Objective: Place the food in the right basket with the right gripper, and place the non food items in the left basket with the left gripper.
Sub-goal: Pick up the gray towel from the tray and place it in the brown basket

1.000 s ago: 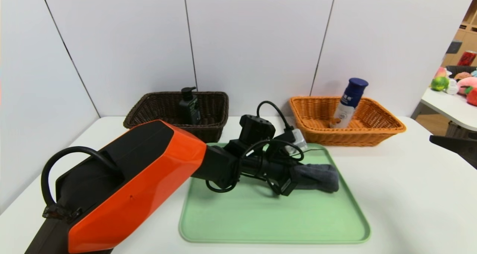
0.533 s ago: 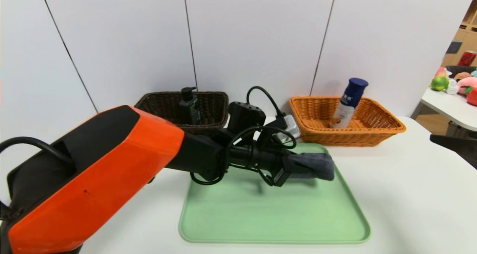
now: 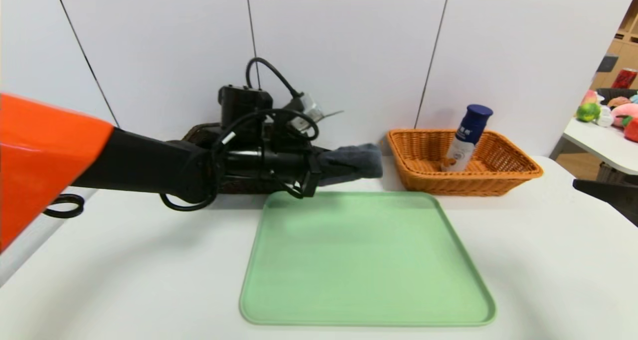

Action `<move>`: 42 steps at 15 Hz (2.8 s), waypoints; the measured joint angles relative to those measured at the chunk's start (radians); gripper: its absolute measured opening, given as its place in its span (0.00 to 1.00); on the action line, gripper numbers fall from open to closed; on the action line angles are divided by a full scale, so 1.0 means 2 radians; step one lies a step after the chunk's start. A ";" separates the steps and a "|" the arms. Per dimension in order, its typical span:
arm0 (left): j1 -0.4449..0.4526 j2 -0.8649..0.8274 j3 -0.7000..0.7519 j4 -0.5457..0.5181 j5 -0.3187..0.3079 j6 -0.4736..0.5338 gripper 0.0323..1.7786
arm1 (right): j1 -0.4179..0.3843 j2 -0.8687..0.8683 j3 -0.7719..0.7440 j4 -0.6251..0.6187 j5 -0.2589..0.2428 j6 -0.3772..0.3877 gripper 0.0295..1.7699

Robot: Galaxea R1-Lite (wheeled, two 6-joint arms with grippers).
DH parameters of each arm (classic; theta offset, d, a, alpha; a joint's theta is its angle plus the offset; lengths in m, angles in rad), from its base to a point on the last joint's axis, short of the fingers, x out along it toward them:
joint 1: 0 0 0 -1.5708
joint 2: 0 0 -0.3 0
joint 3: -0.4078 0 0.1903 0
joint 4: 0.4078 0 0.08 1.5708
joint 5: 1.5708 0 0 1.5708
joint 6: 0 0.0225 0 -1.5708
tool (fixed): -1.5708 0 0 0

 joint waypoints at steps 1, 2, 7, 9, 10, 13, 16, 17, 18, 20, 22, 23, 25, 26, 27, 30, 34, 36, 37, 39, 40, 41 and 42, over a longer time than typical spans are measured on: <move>0.018 -0.011 0.001 0.000 0.000 0.000 0.16 | 0.000 0.000 0.000 0.000 0.003 0.000 0.96; 0.039 -0.020 0.003 0.000 -0.001 0.001 0.16 | 0.001 0.001 0.000 0.000 0.003 0.000 0.96; 0.125 -0.033 0.005 0.000 -0.002 0.015 0.16 | 0.001 0.006 0.001 0.001 0.003 -0.001 0.96; 0.156 -0.028 0.004 0.001 -0.003 0.028 0.16 | 0.001 0.006 0.003 0.001 0.002 -0.001 0.96; 0.167 -0.025 0.005 0.004 -0.004 0.030 0.16 | 0.001 0.007 0.004 0.003 0.002 -0.001 0.96; 0.199 -0.017 0.006 0.010 -0.028 0.032 0.16 | 0.003 0.006 0.004 0.006 0.002 -0.001 0.96; 0.214 -0.007 0.004 0.014 -0.032 0.065 0.16 | 0.003 0.005 0.006 0.006 0.002 -0.001 0.96; 0.216 -0.004 0.004 0.021 -0.032 0.080 0.16 | 0.003 0.005 0.007 0.006 0.002 -0.001 0.96; 0.218 -0.001 0.002 0.029 -0.032 0.097 0.16 | 0.003 0.004 0.009 0.007 0.002 -0.001 0.96; 0.221 0.004 0.000 0.042 -0.032 0.123 0.16 | 0.003 0.004 0.013 0.005 0.002 -0.001 0.96; 0.221 0.008 -0.003 0.042 -0.031 0.127 0.16 | 0.003 0.003 0.017 0.004 0.002 -0.001 0.96; 0.222 0.011 -0.005 0.043 -0.031 0.127 0.16 | 0.003 0.003 0.019 0.004 0.002 -0.001 0.96; 0.223 0.017 -0.012 0.042 -0.031 0.127 0.16 | 0.004 0.003 0.023 0.002 0.002 -0.001 0.96; 0.223 0.021 -0.016 0.042 -0.031 0.127 0.16 | 0.006 0.003 0.024 0.001 0.002 -0.001 0.96; 0.223 0.026 -0.025 0.041 -0.031 0.127 0.16 | 0.007 0.003 0.026 0.002 0.002 -0.001 0.96; 0.223 0.048 -0.059 0.040 -0.032 0.127 0.16 | 0.008 0.003 0.029 0.000 0.002 -0.001 0.96; 0.220 0.075 -0.088 0.041 -0.034 0.127 0.16 | 0.008 0.003 0.033 0.000 0.001 -0.001 0.96; 0.219 0.081 -0.091 0.044 -0.033 0.127 0.16 | 0.009 0.003 0.034 0.000 0.002 -0.001 0.96; 0.218 0.083 -0.093 0.051 -0.032 0.127 0.16 | 0.011 0.003 0.035 0.000 0.001 -0.001 0.96; 0.217 0.086 -0.104 0.072 -0.031 0.128 0.16 | 0.013 0.003 0.035 0.000 0.001 -0.001 0.96; 0.217 0.087 -0.108 0.074 -0.031 0.128 0.16 | 0.014 0.003 0.035 0.000 0.002 -0.001 0.96; 0.217 0.088 -0.110 0.074 -0.031 0.128 0.16 | 0.014 0.003 0.035 0.000 0.002 0.000 0.96; 0.217 0.089 -0.111 0.074 -0.031 0.128 0.20 | 0.014 0.003 0.035 0.000 0.001 0.000 0.96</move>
